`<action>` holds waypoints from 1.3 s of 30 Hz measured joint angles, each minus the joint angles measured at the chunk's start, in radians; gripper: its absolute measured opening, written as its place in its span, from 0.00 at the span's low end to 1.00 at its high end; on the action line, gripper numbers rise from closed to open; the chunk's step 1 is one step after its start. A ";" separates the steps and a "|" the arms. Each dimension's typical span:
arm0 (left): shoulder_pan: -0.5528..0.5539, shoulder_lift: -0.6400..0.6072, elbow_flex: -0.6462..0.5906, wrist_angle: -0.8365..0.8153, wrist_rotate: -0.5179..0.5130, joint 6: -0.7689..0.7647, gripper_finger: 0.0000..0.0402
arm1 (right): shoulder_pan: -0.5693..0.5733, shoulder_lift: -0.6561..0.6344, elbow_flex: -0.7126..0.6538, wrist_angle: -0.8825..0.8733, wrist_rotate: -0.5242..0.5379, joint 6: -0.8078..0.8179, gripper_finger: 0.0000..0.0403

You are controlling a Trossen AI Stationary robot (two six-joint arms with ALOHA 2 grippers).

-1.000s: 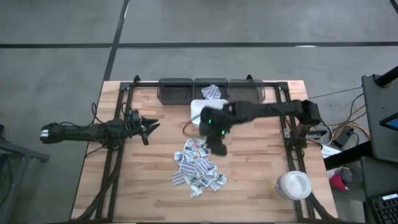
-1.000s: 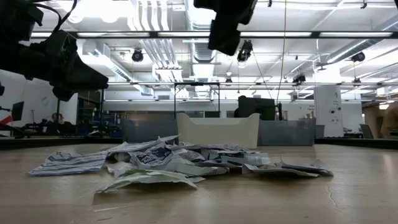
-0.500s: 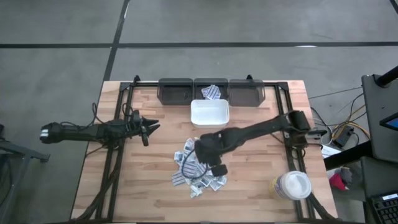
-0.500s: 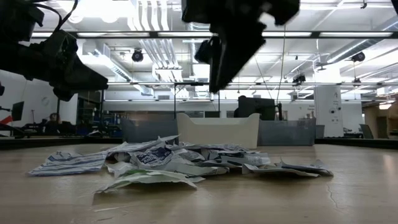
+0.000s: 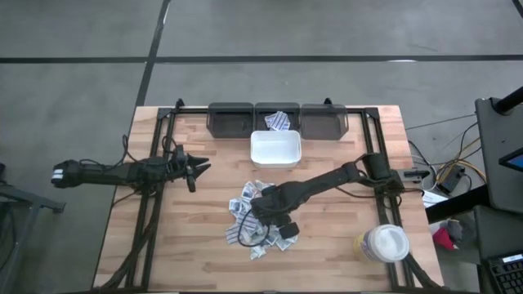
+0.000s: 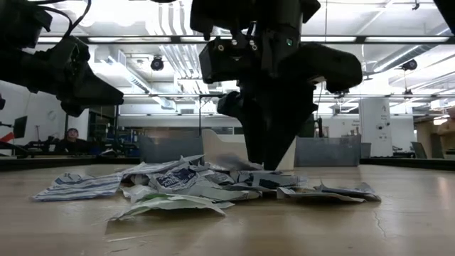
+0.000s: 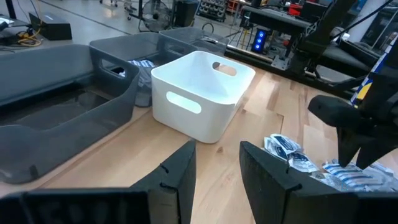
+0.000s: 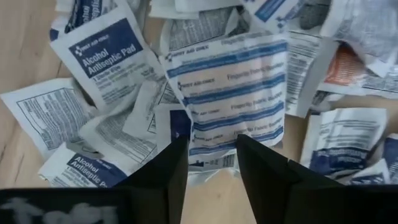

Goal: Pick & Place First Aid Supplies
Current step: Put the blue bandage into the middle black bin

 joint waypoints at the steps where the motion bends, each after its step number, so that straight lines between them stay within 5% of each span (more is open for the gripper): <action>1: 0.000 0.002 0.000 0.000 0.000 0.000 0.31 | 0.001 0.001 0.000 0.003 -0.001 0.000 0.32; 17: 0.000 0.036 0.000 0.000 -0.001 0.000 0.31 | 0.010 -0.002 0.000 0.027 -0.003 0.091 0.29; 33: 0.000 0.047 -0.001 0.000 -0.001 -0.002 0.31 | 0.011 -0.002 0.000 0.030 0.026 0.124 0.04; 39: 0.000 0.047 -0.001 0.000 -0.001 -0.003 0.31 | 0.007 -0.003 0.000 0.030 0.073 0.184 0.02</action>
